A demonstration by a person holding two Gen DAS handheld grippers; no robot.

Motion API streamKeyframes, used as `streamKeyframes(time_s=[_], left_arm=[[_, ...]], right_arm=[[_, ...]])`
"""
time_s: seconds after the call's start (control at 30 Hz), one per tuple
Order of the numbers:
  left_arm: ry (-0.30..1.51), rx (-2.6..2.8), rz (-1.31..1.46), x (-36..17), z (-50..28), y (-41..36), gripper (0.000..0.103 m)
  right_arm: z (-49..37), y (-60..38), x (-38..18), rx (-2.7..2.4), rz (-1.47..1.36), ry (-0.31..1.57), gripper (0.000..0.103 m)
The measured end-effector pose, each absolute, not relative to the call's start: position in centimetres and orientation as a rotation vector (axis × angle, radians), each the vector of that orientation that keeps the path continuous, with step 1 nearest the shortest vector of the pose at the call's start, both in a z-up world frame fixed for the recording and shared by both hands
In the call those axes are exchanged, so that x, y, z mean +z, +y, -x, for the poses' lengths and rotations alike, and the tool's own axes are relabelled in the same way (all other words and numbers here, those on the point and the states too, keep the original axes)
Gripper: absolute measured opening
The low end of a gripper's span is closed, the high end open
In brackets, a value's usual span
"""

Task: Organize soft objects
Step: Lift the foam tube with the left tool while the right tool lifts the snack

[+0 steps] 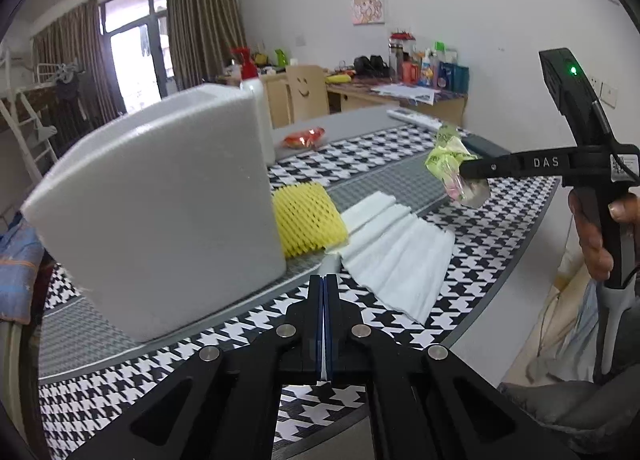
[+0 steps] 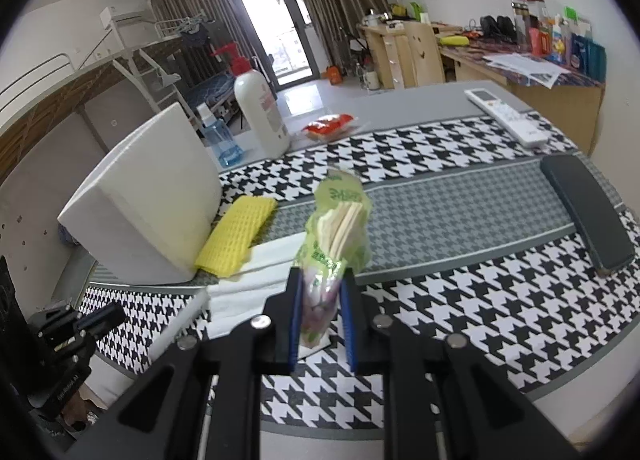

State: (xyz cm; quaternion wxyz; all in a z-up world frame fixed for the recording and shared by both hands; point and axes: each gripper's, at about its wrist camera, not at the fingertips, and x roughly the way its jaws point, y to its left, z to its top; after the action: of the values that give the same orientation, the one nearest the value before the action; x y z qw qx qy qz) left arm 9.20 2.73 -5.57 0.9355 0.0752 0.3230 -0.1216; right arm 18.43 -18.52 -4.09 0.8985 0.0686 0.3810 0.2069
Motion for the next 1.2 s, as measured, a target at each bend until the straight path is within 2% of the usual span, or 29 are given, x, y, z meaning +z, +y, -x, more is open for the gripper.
streamKeyframes(time_s=[0.3, 0.37, 0.43, 0.5, 1.0, 1.1, 1.17, 1.2], left_arm=[[0.777, -0.239, -0.182, -8.9, -10.6, 2.0, 0.003], [0.786, -0.211, -0.184, -9.3, -11.0, 2.3, 0.011], [0.781, -0.187, -0.176, -9.4, -11.4, 2.8, 0.042], [0.776, -0.179, -0.163, -9.5, -11.5, 3.1, 0.058], [0.844, -0.188, -0.136, -11.0, -12.4, 3.4, 0.057], [0.855, -0.198, -0.127, -11.4, -12.5, 3.3, 0.047], [0.856, -0.194, -0.125, -11.4, -12.5, 3.2, 0.044], [0.855, -0.192, -0.124, -11.4, -12.4, 3.2, 0.038]], right_arm=[[-18.0, -18.2, -4.4, 0.435, -0.123, 0.799, 0.021], [-18.0, -18.1, -4.5, 0.435, -0.121, 0.802, 0.021], [-18.1, -18.1, -4.6, 0.435, -0.121, 0.803, 0.021], [-18.2, -18.0, -4.6, 0.437, -0.118, 0.803, 0.021], [-18.7, -17.4, -6.8, 0.417, -0.035, 0.855, 0.021], [-18.8, -17.2, -7.4, 0.417, -0.016, 0.871, 0.022], [-19.0, -17.0, -7.8, 0.417, -0.008, 0.885, 0.022], [-19.1, -17.0, -8.0, 0.418, -0.005, 0.890, 0.022]])
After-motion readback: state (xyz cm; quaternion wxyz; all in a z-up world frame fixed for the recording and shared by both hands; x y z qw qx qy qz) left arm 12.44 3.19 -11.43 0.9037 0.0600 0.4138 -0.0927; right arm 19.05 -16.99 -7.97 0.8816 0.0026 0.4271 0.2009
